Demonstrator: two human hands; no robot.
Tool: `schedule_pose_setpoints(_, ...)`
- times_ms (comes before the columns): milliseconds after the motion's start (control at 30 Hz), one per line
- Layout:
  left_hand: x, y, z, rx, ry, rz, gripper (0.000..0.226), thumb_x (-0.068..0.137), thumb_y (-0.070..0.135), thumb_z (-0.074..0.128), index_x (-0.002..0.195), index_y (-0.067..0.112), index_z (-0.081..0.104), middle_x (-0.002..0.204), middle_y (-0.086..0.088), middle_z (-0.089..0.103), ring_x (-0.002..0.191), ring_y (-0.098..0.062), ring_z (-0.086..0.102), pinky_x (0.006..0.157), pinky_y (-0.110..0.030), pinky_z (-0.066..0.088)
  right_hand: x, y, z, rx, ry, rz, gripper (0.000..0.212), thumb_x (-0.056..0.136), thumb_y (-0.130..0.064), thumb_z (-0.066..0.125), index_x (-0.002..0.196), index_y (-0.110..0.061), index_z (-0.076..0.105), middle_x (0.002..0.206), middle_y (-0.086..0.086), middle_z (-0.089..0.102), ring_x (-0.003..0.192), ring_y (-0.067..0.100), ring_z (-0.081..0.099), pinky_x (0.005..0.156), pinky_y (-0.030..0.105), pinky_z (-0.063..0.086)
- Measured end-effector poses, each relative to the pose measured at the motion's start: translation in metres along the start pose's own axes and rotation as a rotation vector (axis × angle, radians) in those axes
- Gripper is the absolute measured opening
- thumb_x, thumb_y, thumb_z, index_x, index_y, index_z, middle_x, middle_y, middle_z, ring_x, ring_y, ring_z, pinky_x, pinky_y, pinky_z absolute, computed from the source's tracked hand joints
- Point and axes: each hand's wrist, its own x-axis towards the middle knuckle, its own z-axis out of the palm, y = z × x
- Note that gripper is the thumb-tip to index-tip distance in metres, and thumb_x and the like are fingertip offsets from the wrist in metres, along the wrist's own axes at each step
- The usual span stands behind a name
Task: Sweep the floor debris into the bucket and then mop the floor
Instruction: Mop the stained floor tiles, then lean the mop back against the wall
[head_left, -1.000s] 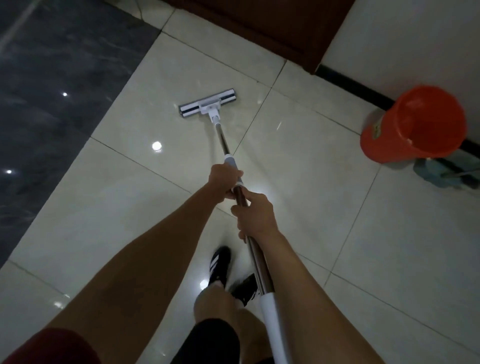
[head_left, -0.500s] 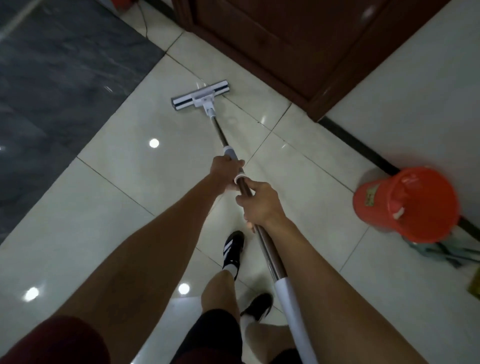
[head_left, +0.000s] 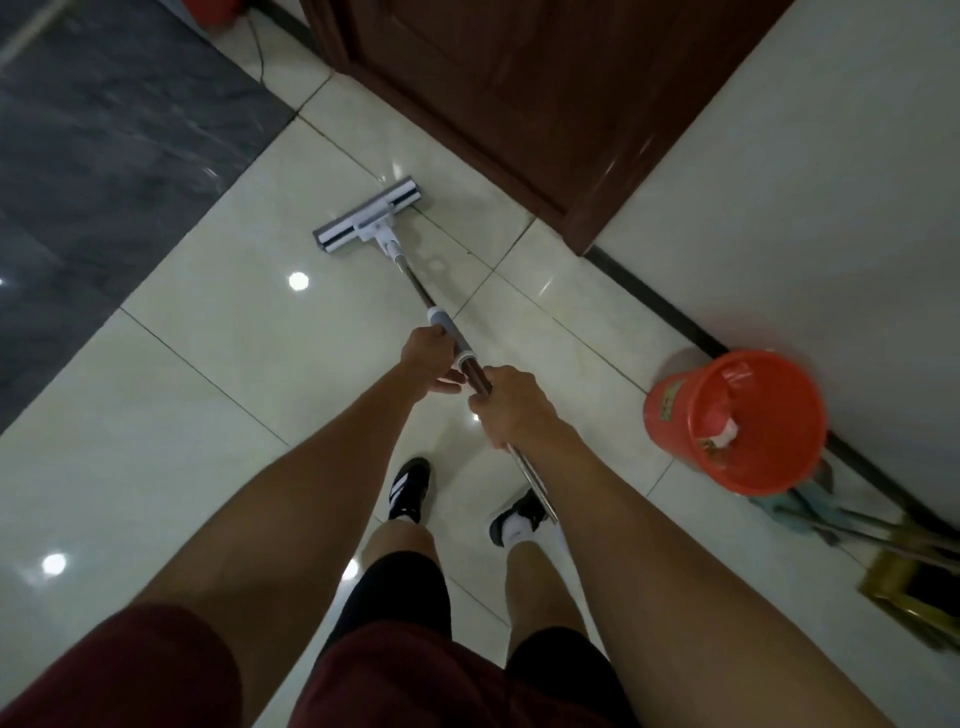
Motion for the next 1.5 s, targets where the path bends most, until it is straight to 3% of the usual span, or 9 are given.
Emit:
schedule_pose_setpoints(133, -0.026, 0.003, 0.057, 0.152, 0.008, 0.026, 0.028, 0.103, 0.016, 0.044, 0.123, 0.002, 0.058, 0.102, -0.017, 0.069, 0.079, -0.028, 0.073, 0.066, -0.045, 0.063, -0.018, 0.054, -0.042, -0.074, -0.008, -0.002, 0.019, 0.095, -0.026, 0.055, 0.109, -0.016, 0.061, 0.09, 0.006, 0.067, 0.07, 0.026, 0.07, 0.068, 0.041, 0.062)
schedule_pose_setpoints(467, -0.068, 0.008, 0.173, 0.96, -0.009, 0.579, 0.063, 0.095, 0.016, 0.06, 0.154, 0.022, 0.037, 0.154, -0.005, 0.039, 0.138, -0.023, 0.042, 0.111, -0.036, 0.039, -0.057, 0.158, -0.145, -0.414, 0.109, -0.035, 0.022, 0.095, -0.021, 0.059, 0.116, -0.014, 0.06, 0.095, 0.004, 0.064, 0.08, 0.02, 0.063, 0.075, 0.033, 0.054)
schedule_pose_setpoints(667, -0.076, 0.041, 0.229, 1.213, -0.149, 0.783, 0.05, 0.097, 0.019, 0.056, 0.146, 0.021, 0.046, 0.139, -0.005, 0.054, 0.13, -0.027, 0.047, 0.104, -0.044, 0.045, -0.069, 0.173, -0.201, -0.628, 0.179, -0.06, 0.017, 0.097, -0.015, 0.052, 0.109, -0.013, 0.063, 0.082, 0.001, 0.051, 0.067, 0.017, 0.05, 0.065, 0.031, 0.039)
schedule_pose_setpoints(767, -0.074, 0.063, 0.239, 1.233, -0.123, 0.884, 0.02, 0.097, 0.023, 0.056, 0.117, 0.02, 0.058, 0.113, -0.004, 0.063, 0.108, -0.026, 0.06, 0.088, -0.042, 0.051, -0.069, 0.168, -0.233, -0.718, 0.212, -0.085, 0.019, 0.095, -0.014, 0.051, 0.109, -0.014, 0.064, 0.089, 0.002, 0.057, 0.078, 0.023, 0.059, 0.067, 0.032, 0.041)
schedule_pose_setpoints(933, -0.071, 0.099, 0.245, 1.286, -0.047, 0.973, 0.02, 0.1, 0.03, 0.055, 0.116, 0.019, 0.056, 0.108, -0.003, 0.066, 0.097, -0.024, 0.062, 0.085, -0.042, 0.05, -0.069, 0.148, -0.27, -0.832, 0.36, -0.197, 0.026, 0.093, -0.011, 0.054, 0.118, -0.016, 0.061, 0.113, 0.007, 0.062, 0.11, 0.028, 0.056, 0.088, 0.038, 0.042)
schedule_pose_setpoints(1067, -0.068, 0.128, 0.243, 1.222, -0.035, 0.949, 0.018, 0.099, 0.026, 0.052, 0.115, 0.018, 0.056, 0.108, -0.003, 0.066, 0.097, -0.026, 0.062, 0.082, -0.042, 0.05, -0.077, 0.152, -0.259, -0.401, 0.542, -0.454, 0.033, 0.095, -0.009, 0.051, 0.124, -0.014, 0.066, 0.112, 0.01, 0.068, 0.105, 0.028, 0.059, 0.093, 0.038, 0.048)
schedule_pose_setpoints(1267, -0.055, 0.16, 0.227, 1.092, -0.054, 0.952, 0.025, 0.095, 0.04, 0.061, 0.114, 0.025, 0.058, 0.101, -0.002, 0.069, 0.095, -0.026, 0.064, 0.079, -0.042, 0.052, -0.071, 0.172, -0.261, 0.519, 0.557, 0.055, 0.038, 0.094, -0.031, 0.066, 0.127, -0.013, 0.067, 0.097, -0.002, 0.073, 0.091, 0.012, 0.066, 0.089, 0.028, 0.049)
schedule_pose_setpoints(1367, -0.052, 0.167, 0.223, 1.083, -0.067, 0.955, 0.026, 0.094, 0.043, 0.062, 0.114, 0.026, 0.059, 0.1, -0.001, 0.069, 0.093, -0.025, 0.065, 0.076, -0.039, 0.051, -0.064, 0.157, -0.269, 0.731, 0.718, 0.005, 0.027, 0.089, -0.033, 0.074, 0.108, -0.014, 0.07, 0.085, -0.005, 0.07, 0.077, 0.009, 0.064, 0.076, 0.028, 0.048)
schedule_pose_setpoints(1500, -0.051, 0.169, 0.219, 1.08, -0.104, 0.975, 0.026, 0.093, 0.043, 0.064, 0.112, 0.025, 0.061, 0.099, 0.0, 0.07, 0.092, -0.024, 0.066, 0.074, -0.037, 0.05, -0.056, 0.13, -0.275, 1.087, 0.829, -0.041, 0.007, 0.089, -0.022, 0.076, 0.085, -0.024, 0.07, 0.082, -0.001, 0.074, 0.085, 0.02, 0.072, 0.085, 0.043, 0.059)
